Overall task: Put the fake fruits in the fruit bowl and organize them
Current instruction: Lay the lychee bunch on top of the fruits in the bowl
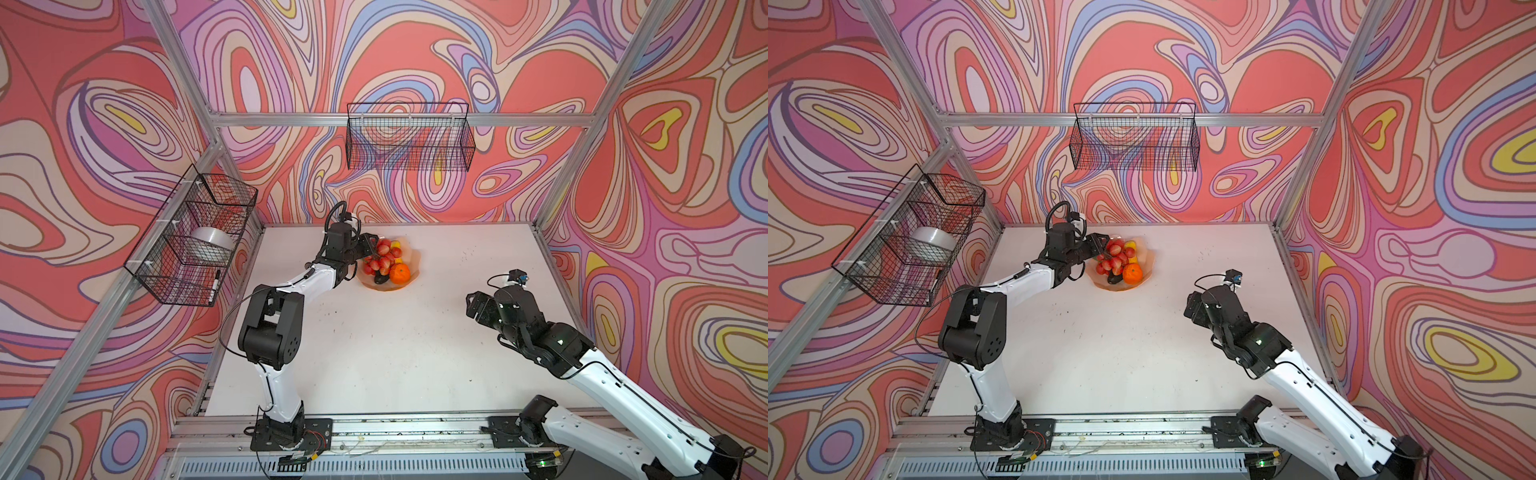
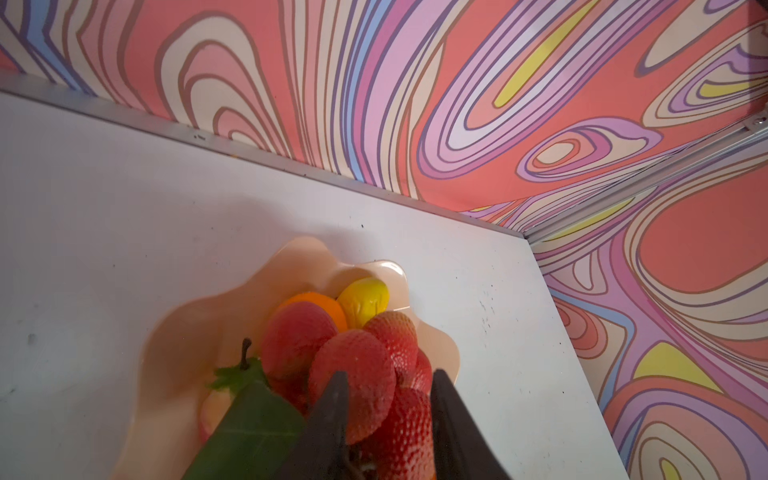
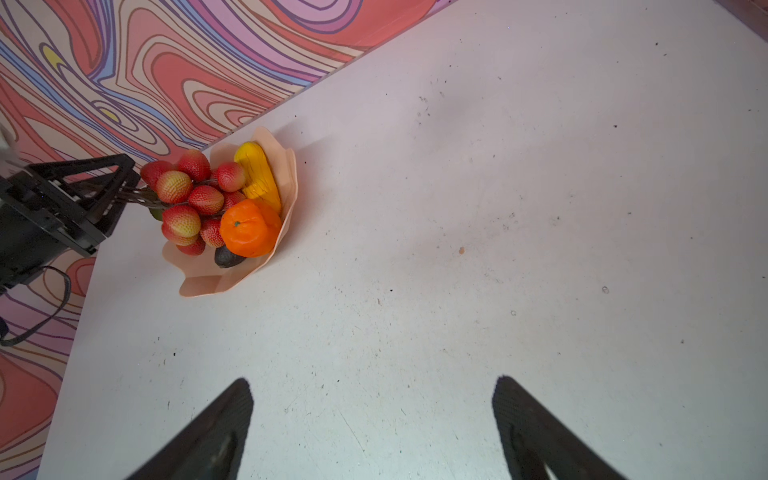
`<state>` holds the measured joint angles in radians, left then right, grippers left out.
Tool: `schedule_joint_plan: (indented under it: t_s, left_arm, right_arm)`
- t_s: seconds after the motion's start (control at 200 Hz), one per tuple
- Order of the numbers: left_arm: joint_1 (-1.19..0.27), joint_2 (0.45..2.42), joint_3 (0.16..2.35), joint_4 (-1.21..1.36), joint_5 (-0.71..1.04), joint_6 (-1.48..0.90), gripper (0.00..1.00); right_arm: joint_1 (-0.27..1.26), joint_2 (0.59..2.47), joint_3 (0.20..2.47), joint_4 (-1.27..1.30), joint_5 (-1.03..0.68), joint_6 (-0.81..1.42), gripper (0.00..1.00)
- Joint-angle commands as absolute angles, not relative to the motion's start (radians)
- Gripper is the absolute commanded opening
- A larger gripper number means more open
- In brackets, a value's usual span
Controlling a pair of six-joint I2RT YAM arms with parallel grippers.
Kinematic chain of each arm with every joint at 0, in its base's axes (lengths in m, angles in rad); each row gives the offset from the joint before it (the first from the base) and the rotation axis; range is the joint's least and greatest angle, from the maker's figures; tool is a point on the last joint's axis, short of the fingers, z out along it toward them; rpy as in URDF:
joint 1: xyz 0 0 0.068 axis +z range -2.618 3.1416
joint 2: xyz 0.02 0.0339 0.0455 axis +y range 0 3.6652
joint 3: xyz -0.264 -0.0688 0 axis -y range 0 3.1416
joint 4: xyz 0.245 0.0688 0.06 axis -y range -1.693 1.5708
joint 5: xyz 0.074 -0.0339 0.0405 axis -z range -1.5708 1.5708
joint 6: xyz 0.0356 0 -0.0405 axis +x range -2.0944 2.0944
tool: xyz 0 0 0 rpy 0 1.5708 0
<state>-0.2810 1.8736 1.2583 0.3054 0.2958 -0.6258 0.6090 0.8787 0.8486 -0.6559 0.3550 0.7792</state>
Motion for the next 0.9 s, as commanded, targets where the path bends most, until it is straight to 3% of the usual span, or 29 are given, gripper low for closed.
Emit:
schedule_joint_plan:
  t_s: [0.0,0.195,0.431,0.656,0.776,0.896]
  left_arm:
    - [-0.276,1.826,1.227,0.332,0.31,-0.639,0.58]
    - [-0.275,1.798,1.223,0.282,0.296,-0.626,0.99]
    - [-0.276,1.697,1.197,0.205,0.222,-0.569,1.0]
    - [-0.276,1.539,1.131,0.135,0.043,-0.456,1.0]
    - [-0.276,1.394,1.06,0.101,-0.073,-0.363,1.0]
    - [-0.275,1.211,0.914,0.122,-0.191,-0.256,1.0]
  right_arm:
    - [0.605,0.865,0.847,-0.648,0.368,0.775,0.95]
    - [0.604,0.839,0.845,-0.663,0.374,0.78,0.95]
    - [0.605,0.824,0.857,-0.675,0.402,0.754,0.97]
    - [0.605,0.899,0.909,-0.669,0.443,0.698,0.98]
    - [0.577,0.95,0.897,-0.547,0.502,0.581,0.98]
    - [0.438,1.025,0.834,-0.355,0.457,0.442,0.98]
